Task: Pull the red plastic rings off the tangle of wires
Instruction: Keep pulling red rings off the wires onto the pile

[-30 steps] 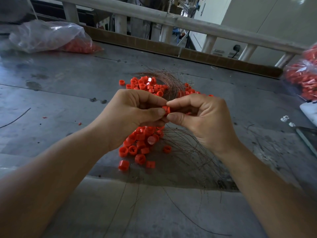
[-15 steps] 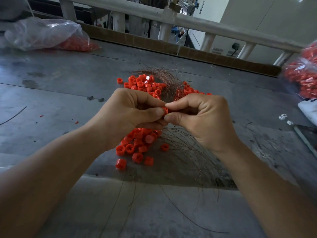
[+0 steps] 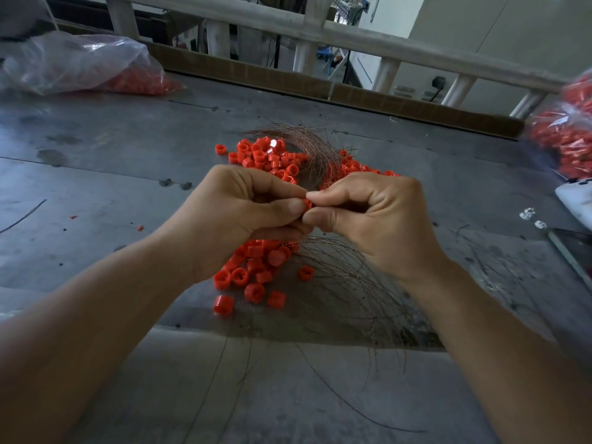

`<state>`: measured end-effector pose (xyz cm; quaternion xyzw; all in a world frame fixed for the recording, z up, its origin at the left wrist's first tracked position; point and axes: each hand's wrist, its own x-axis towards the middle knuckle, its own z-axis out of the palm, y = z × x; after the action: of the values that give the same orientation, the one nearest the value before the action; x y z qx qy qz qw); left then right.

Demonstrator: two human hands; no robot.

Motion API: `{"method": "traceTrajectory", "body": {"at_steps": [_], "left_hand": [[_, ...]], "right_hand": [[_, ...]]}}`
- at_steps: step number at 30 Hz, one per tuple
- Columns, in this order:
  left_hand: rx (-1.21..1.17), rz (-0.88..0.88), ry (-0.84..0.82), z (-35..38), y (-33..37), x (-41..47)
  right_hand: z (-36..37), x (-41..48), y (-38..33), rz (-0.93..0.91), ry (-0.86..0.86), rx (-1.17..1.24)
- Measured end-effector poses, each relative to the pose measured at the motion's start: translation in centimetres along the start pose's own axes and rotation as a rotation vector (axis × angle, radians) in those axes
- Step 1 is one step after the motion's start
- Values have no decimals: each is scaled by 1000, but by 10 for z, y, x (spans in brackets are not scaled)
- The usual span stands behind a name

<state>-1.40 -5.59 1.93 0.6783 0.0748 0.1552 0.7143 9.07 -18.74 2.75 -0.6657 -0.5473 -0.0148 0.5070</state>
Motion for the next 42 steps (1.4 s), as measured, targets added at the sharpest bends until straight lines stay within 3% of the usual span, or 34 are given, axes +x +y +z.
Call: {"method": "traceTrajectory", "body": {"at_steps": [8, 14, 17, 23, 34, 42], "left_hand": [[-41, -67, -133, -2, 6, -2], [-81, -102, -176, -2, 7, -3], [-92, -41, -163, 1, 8, -5], [165, 220, -73, 12, 6, -9], [216, 258, -118, 10, 6, -11], [122, 231, -137, 10, 7, -12]], "right_hand": [[-5, 1, -2, 72, -112, 118], [-8, 4, -2, 6, -314, -44], [-7, 4, -2, -43, -271, -119], [-5, 2, -5, -103, -215, -237], [0, 0, -7, -135, -213, -252], [-1, 0, -12, -69, -202, -161]]}}
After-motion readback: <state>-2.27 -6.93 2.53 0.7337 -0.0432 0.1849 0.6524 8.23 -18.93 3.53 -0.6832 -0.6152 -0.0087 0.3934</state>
